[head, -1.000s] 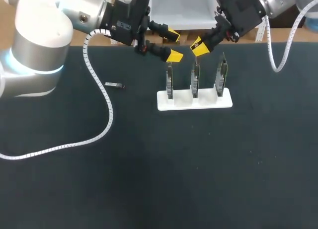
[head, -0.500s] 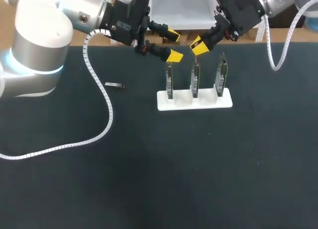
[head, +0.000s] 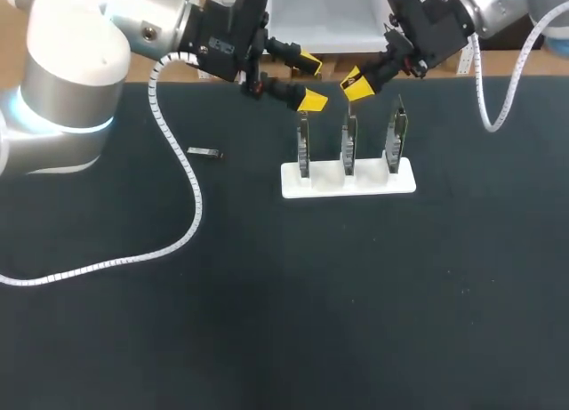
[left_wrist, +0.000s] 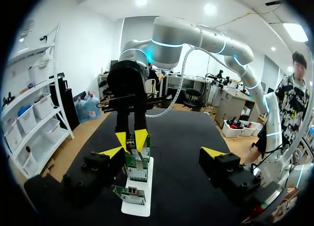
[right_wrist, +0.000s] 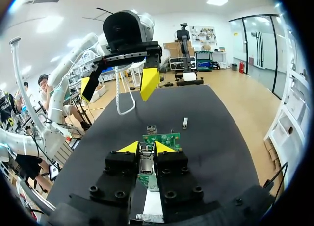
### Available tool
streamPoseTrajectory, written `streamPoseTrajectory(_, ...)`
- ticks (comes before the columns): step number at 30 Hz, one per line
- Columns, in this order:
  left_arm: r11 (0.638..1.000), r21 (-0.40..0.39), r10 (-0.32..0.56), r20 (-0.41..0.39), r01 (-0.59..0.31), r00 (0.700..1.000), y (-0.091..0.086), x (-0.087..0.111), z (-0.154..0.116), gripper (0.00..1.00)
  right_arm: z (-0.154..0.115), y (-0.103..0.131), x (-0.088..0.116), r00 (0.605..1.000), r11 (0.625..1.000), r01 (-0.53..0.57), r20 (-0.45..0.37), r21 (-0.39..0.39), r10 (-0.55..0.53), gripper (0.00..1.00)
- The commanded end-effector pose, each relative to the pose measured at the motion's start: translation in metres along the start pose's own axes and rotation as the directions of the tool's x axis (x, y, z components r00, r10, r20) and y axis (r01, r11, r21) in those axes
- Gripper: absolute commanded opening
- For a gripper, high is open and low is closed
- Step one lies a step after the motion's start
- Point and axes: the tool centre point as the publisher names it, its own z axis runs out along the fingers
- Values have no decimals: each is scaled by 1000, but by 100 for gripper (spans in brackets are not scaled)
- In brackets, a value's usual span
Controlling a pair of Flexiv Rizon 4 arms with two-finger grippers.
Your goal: Pick up the optical module with the left hand, and insert it into the network port with the right hand.
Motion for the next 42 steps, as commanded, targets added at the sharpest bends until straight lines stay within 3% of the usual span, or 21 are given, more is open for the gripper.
streamPoseTrajectory(1, 1000, -3, -3, -5, 3, 1000, -1, -1, 1, 100, 2, -3, 6, 1000, 1000, 1, 1, -4, -1, 0)
streamPoseTrajectory(42, 1000, -3, -3, -5, 3, 1000, -1, -1, 1, 100, -2, 1, -7, 999, 999, 38, -36, 16, -38, 0)
